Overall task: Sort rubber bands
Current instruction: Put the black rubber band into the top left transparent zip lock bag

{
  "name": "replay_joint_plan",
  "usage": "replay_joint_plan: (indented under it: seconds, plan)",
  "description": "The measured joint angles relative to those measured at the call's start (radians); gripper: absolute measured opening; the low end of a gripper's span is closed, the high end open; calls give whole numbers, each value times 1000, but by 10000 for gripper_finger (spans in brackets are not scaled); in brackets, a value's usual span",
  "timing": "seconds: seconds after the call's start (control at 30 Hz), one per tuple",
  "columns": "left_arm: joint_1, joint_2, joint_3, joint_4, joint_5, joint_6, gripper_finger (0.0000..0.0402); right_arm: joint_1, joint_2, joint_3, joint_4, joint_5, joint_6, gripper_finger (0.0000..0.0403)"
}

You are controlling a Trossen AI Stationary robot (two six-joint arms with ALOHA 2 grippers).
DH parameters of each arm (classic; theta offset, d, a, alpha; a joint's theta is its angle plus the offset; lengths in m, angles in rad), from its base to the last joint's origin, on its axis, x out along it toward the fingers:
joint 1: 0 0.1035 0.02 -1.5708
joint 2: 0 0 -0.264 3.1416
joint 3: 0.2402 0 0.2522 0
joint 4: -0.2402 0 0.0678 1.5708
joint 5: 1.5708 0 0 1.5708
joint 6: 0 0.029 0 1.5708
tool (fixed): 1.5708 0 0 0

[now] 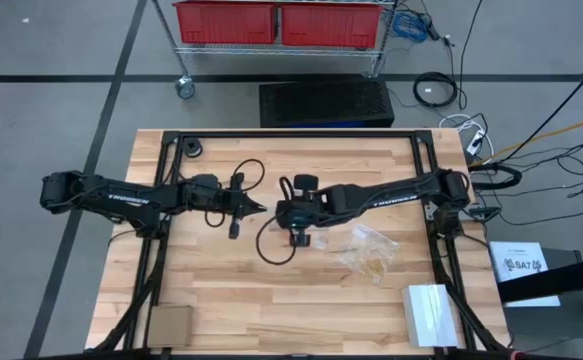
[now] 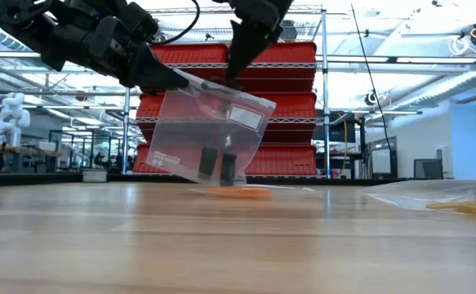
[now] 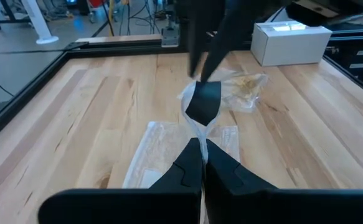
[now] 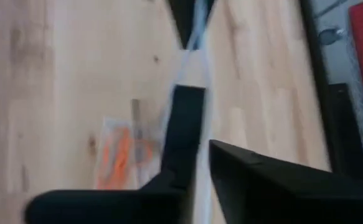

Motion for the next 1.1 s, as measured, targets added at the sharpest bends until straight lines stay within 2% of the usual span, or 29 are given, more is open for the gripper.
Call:
replay_joint_plan:
  seconds: [0.07, 0.4, 0.63, 0.73, 0.87, 1.1]
  plan:
    - [0, 0, 0, 0, 1, 12, 2, 0, 3, -2, 10, -19, 5, 7]
    - [0, 0, 0, 4, 2, 15, 2, -8, 44, -3, 60, -49, 1, 1]
    - [0, 0, 0, 5, 2, 15, 2, -54, 67, -3, 111, -69, -6, 1]
    - [0, 0, 0, 6, 2, 14, 2, -74, 67, -3, 132, -79, 32, 7]
    - [0, 0, 0, 14, 1, 14, 2, -96, 75, -3, 134, -175, 52, 27]
    - [0, 0, 0, 22, 1, 14, 2, -90, 63, -4, 63, -182, 66, 62]
